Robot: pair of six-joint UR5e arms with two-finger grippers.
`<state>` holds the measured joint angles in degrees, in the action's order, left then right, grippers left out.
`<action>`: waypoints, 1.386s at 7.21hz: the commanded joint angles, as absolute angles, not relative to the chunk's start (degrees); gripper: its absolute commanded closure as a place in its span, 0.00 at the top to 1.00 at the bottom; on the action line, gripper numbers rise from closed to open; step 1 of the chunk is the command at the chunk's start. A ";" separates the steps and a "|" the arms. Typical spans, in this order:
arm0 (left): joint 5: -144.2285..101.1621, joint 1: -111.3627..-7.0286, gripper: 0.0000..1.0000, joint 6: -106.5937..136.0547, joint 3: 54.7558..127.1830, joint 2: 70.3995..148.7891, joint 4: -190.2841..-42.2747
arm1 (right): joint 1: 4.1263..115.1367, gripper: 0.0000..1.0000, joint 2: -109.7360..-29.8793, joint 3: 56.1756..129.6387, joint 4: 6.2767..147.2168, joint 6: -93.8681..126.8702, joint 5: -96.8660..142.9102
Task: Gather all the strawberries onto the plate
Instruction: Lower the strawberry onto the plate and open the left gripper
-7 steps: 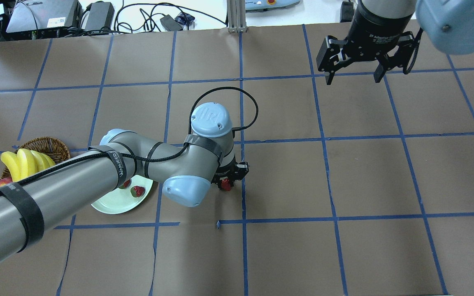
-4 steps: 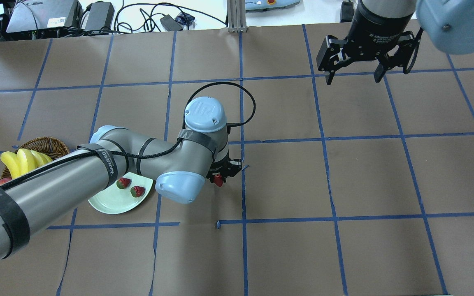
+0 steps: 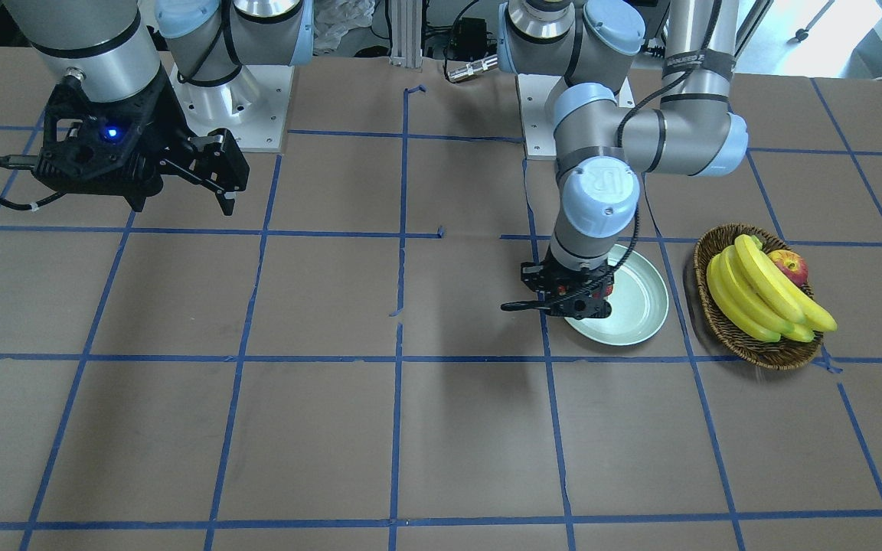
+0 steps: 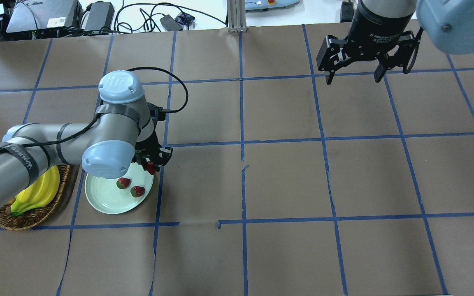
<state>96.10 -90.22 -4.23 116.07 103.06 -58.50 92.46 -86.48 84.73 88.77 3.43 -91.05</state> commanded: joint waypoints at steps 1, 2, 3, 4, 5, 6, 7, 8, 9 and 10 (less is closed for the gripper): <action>96.15 -83.43 0.30 -9.67 117.24 101.61 -58.45 | 92.46 1.00 -86.48 84.73 88.77 3.43 -91.05; 95.80 -83.41 0.92 -8.97 117.33 101.25 -58.10 | 92.46 1.00 -86.48 84.73 88.77 3.43 -91.05; 95.28 -84.10 1.00 -6.44 116.90 100.47 -57.92 | 92.46 1.00 -86.48 84.73 88.77 3.43 -91.05; 95.27 -85.24 1.00 -3.54 116.29 99.07 -57.83 | 92.46 1.00 -86.48 84.73 88.77 3.51 -91.05; 95.45 -87.08 1.00 -3.52 113.67 97.31 -58.96 | 92.46 1.00 -86.48 84.73 88.77 3.52 -90.97; 95.36 -88.67 1.00 -3.08 108.42 95.73 -64.80 | 92.46 1.00 -86.48 84.73 88.77 3.52 -90.97; 92.14 -89.29 1.00 -2.90 100.19 94.32 -78.09 | 92.46 1.00 -86.57 84.73 88.68 3.52 -90.97; 86.80 -89.30 1.00 -2.99 93.15 93.26 -87.18 | 92.55 1.00 -86.66 84.73 88.68 3.52 -91.05; 85.97 -89.38 1.00 -3.16 89.42 91.86 -89.28 | 92.55 1.00 -86.66 84.81 88.86 3.43 -91.05; 86.04 -89.38 1.00 -3.77 88.34 90.19 -90.08 | 92.46 1.00 -86.57 84.81 89.29 3.08 -91.92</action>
<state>87.11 -89.29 -3.24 91.83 92.22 -86.86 92.52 -86.62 84.77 88.89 3.39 -91.22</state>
